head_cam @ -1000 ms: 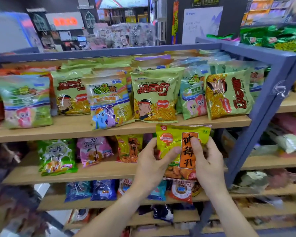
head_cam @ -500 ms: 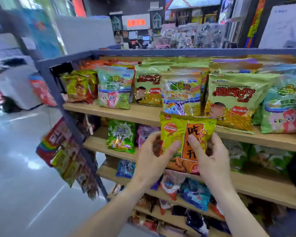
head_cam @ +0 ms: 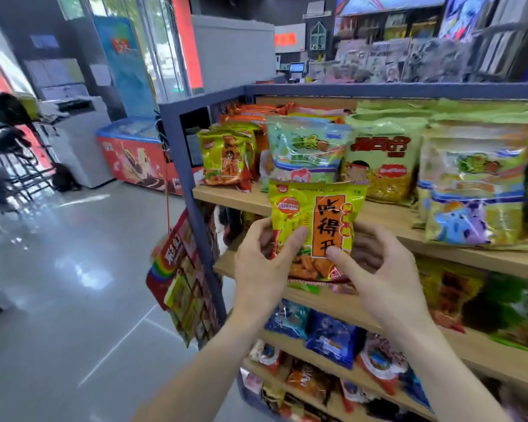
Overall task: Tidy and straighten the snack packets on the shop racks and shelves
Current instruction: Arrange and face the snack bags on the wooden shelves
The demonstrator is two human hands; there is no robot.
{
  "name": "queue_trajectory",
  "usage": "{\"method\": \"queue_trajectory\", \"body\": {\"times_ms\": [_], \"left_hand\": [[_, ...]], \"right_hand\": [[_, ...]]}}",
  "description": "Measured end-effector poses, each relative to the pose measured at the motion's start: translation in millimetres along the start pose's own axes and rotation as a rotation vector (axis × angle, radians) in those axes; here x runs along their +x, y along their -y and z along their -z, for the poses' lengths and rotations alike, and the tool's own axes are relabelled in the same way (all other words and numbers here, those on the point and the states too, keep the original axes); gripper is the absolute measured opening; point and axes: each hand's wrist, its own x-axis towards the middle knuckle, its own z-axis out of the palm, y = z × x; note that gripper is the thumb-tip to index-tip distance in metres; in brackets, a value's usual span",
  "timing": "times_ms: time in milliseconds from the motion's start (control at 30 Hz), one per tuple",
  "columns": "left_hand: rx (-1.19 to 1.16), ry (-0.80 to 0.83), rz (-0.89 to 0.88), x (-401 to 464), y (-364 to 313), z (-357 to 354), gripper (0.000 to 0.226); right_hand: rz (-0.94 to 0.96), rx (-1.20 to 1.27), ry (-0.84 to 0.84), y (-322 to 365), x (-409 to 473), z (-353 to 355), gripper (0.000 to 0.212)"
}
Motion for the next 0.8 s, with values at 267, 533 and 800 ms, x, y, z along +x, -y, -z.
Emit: {"method": "queue_trajectory", "body": {"times_ms": [267, 533, 800], "left_hand": [[0.017, 0.102, -0.022, 67.3, 18.9, 60.6, 0.048], [0.014, 0.079, -0.020, 90.8, 33.1, 81.5, 0.027], [0.031, 0.016, 0.024, 106.9, 34.2, 83.0, 0.020]], "right_hand": [[0.000, -0.024, -0.101, 10.6, 31.5, -82.0, 0.052], [0.017, -0.145, -0.292, 28.4, 48.2, -108.9, 0.042], [-0.266, -0.437, -0.292, 36.7, 128.8, -98.1, 0.081]]}}
